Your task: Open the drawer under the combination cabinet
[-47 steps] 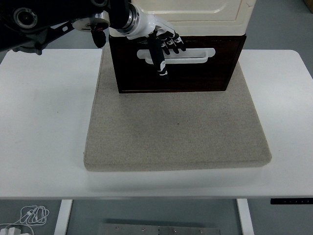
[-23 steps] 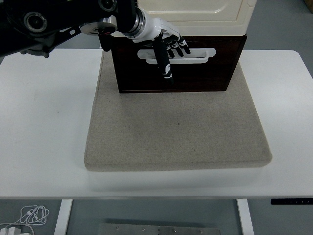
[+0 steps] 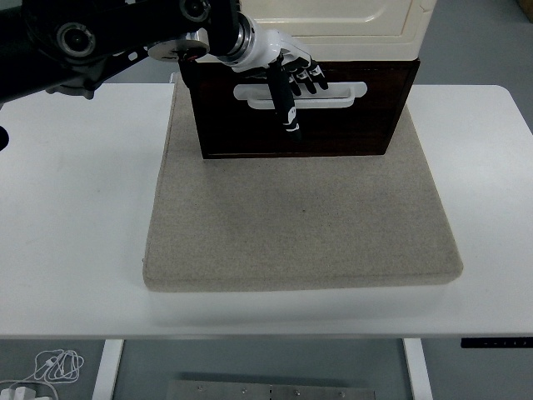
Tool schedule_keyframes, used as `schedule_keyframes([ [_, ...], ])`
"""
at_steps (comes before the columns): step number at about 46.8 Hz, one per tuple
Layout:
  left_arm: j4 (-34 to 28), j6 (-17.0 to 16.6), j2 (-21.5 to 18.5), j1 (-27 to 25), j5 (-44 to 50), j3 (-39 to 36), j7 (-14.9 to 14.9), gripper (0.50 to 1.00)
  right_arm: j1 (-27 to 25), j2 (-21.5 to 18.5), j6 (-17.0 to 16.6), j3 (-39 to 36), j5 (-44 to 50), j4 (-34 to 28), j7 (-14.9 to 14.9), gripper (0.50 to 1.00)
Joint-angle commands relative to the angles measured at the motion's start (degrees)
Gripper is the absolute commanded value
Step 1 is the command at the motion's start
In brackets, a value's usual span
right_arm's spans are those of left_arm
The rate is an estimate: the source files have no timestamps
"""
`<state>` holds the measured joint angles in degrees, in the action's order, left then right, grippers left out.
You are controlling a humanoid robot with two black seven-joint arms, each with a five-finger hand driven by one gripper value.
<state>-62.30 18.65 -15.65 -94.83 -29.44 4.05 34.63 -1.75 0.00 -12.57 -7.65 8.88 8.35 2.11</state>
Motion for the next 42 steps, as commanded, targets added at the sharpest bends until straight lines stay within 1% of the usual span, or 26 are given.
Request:
schedule_keyframes([
  [1, 0.34, -0.10, 0.00, 0.09, 0.00, -0.01, 0.00, 1.000, -0.01, 0.00, 0.00, 0.00, 0.00, 0.00, 0.00, 0.926],
  [42, 0.34, -0.01, 0.44, 0.70, -0.09, -0.09, 0.00, 1.000, -0.01, 0.00, 0.00, 0.00, 0.00, 0.00, 0.00, 0.926],
])
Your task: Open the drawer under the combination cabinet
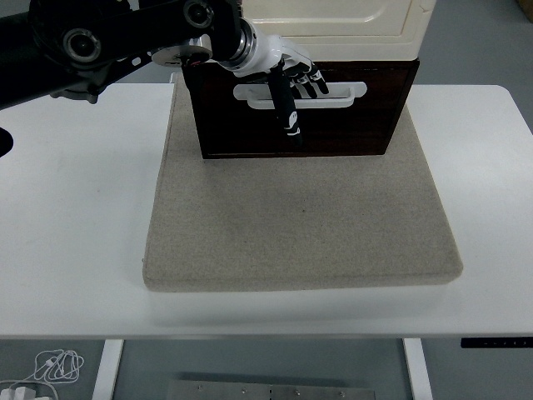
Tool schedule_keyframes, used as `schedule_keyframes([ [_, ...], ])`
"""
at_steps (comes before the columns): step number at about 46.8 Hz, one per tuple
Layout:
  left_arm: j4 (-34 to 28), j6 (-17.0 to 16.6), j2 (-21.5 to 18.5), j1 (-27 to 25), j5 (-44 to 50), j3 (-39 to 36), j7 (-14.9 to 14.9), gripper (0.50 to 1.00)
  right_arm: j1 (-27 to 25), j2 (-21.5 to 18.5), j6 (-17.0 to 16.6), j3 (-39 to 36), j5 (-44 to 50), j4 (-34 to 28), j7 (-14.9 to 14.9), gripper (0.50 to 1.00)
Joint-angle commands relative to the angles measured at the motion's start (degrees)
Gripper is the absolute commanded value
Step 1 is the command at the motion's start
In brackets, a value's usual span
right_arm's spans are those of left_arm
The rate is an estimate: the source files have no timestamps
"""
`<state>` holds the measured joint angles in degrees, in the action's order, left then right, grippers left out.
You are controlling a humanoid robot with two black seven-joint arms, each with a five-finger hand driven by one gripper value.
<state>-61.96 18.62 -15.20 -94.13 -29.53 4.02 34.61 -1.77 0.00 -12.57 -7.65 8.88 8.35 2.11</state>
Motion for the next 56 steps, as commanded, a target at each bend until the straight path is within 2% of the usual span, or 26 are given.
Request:
schedule_keyframes([
  [1, 0.00, 0.01, 0.09, 0.00, 0.00, -0.07, -0.06, 1.000, -0.08, 0.00, 0.00, 0.00, 0.00, 0.00, 0.00, 0.926],
  [8, 0.00, 0.01, 1.40, 0.96, -0.09, -0.16, 0.02, 1.000, 0.01, 0.00, 0.00, 0.00, 0.00, 0.00, 0.00, 0.926],
  [24, 0.00, 0.10, 1.49, 1.23, -0.70, -0.16, -0.06, 1.000, 0.01, 0.00, 0.00, 0.00, 0.00, 0.00, 0.00, 0.926],
  [56, -1.67, 3.52, 0.88, 0.53, -0.17, 0.72, 0.02, 1.000, 0.01, 0.00, 0.00, 0.00, 0.00, 0.00, 0.00, 0.926],
])
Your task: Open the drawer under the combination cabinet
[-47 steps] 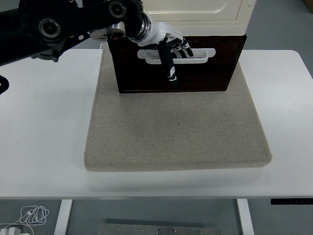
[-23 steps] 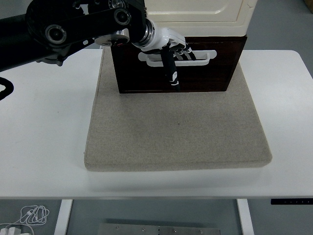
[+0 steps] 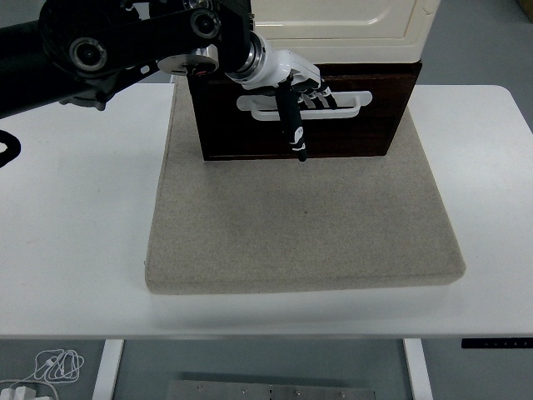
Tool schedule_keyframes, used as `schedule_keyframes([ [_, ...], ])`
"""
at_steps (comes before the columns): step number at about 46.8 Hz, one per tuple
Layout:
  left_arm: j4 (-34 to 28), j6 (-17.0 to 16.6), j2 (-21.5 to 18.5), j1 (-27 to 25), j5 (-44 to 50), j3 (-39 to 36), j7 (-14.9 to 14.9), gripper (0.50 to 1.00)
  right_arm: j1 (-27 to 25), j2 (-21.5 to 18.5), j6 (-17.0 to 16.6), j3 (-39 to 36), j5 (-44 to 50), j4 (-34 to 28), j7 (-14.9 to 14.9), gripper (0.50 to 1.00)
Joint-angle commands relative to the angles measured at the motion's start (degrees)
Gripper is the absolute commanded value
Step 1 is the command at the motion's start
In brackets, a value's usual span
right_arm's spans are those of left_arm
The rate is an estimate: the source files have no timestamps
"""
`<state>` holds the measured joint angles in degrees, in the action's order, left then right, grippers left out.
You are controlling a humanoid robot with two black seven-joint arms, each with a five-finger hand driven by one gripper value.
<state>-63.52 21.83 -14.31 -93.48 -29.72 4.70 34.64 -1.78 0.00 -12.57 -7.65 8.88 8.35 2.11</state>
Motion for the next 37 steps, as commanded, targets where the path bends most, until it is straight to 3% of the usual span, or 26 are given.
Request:
schedule_keyframes([
  [1, -0.12, 0.50, -0.02, -0.13, 0.02, 0.14, -0.02, 1.000, 0.02, 0.00, 0.00, 0.00, 0.00, 0.00, 0.00, 0.926],
  [37, -2.31, 5.77, -0.99, -1.01, 0.45, 1.54, 0.07, 1.000, 0.02, 0.00, 0.00, 0.00, 0.00, 0.00, 0.00, 0.926],
])
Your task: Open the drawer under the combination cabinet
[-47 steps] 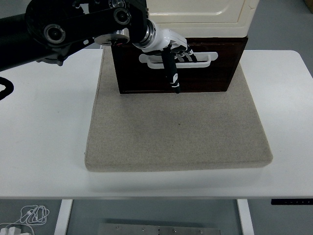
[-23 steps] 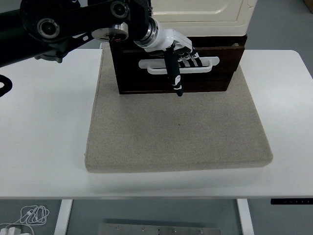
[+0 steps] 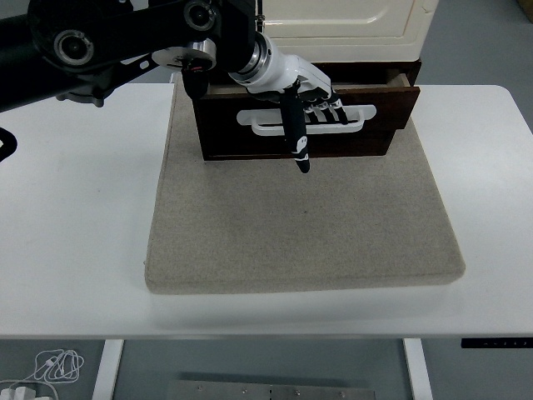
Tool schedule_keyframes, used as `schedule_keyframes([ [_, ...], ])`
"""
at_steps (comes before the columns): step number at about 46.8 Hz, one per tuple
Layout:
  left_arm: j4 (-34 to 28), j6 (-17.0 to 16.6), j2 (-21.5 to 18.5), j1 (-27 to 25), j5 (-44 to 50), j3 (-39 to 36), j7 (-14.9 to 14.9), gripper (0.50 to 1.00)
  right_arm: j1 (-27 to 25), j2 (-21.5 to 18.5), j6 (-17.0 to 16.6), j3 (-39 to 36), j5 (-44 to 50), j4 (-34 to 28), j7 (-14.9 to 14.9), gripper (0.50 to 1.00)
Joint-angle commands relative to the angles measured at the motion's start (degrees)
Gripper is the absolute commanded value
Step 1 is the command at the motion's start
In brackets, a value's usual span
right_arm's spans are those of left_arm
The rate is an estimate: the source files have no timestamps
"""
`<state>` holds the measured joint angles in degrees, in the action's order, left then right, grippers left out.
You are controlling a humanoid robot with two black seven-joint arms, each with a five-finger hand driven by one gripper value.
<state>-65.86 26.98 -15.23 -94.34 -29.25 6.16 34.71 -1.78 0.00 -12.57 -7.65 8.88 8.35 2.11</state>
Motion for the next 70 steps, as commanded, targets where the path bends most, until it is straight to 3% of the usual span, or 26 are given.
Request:
schedule_keyframes([
  [1, 0.03, 0.79, -0.15, -0.14, -0.02, 0.08, 0.00, 1.000, 0.03, 0.00, 0.00, 0.00, 0.00, 0.00, 0.00, 0.926],
  [70, -9.72, 4.31, -3.66, -0.93, 0.59, 1.40, 0.09, 1.000, -0.06, 0.00, 0.00, 0.00, 0.00, 0.00, 0.00, 0.926],
])
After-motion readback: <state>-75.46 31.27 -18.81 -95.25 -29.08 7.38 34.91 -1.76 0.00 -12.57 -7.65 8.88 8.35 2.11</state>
